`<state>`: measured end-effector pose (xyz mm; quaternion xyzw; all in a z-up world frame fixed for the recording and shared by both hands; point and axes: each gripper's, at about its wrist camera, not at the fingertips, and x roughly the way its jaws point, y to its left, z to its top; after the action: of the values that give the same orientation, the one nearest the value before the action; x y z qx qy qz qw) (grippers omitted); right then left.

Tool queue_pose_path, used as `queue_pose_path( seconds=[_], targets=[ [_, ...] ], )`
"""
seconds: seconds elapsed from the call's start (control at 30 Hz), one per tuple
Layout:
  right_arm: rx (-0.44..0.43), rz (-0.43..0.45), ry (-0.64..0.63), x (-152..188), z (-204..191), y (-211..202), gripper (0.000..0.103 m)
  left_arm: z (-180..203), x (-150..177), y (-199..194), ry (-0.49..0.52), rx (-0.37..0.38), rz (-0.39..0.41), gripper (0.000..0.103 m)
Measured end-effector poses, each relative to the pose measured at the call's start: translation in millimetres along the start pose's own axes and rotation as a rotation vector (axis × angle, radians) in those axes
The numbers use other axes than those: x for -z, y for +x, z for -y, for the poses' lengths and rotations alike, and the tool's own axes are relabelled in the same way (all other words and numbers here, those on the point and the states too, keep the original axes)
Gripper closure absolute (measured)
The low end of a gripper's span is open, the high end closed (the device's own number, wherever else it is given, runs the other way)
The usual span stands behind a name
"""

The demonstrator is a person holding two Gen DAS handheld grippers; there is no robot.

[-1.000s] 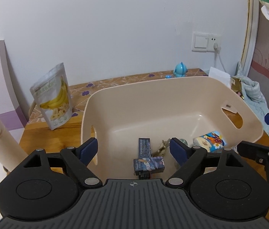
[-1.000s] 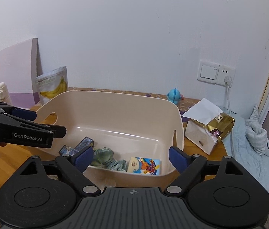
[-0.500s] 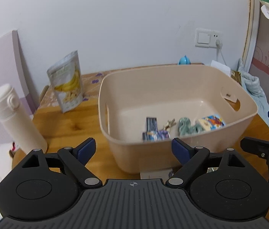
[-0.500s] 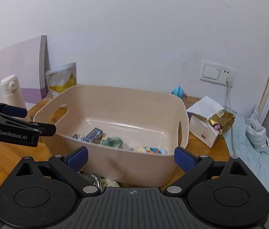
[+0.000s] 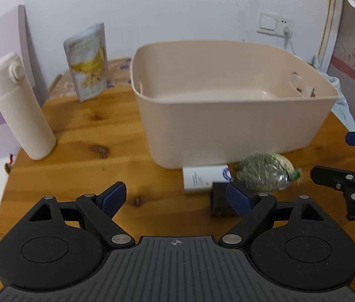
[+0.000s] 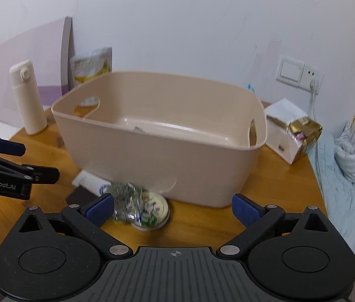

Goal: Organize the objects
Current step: 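Withdraw both tools from the bin toward the remaining items, then grasp the dark square box with left tool while right tool grasps round tin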

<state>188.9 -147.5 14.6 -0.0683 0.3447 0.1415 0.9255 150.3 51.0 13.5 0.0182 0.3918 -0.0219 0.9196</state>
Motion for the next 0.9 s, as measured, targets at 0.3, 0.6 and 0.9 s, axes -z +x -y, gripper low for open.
queue_pose_path(
  seconds=[0.3,0.6,0.9],
  targets=[
    [0.002,-0.056,0.021,19.0,7.2,12.4,0.000,15.3,9.3,14.4,0.015,0.057,-0.040,0.015],
    [0.005,-0.101,-0.007,28.6,6.9,29.7,0.000,25.3,12.3,33.8,-0.001,0.078,-0.071,0.015],
    [-0.014,-0.109,-0.016,30.2,3.3,52.0,0.001,30.5,11.5,54.8,0.012,0.061,-0.082,0.015]
  ],
)
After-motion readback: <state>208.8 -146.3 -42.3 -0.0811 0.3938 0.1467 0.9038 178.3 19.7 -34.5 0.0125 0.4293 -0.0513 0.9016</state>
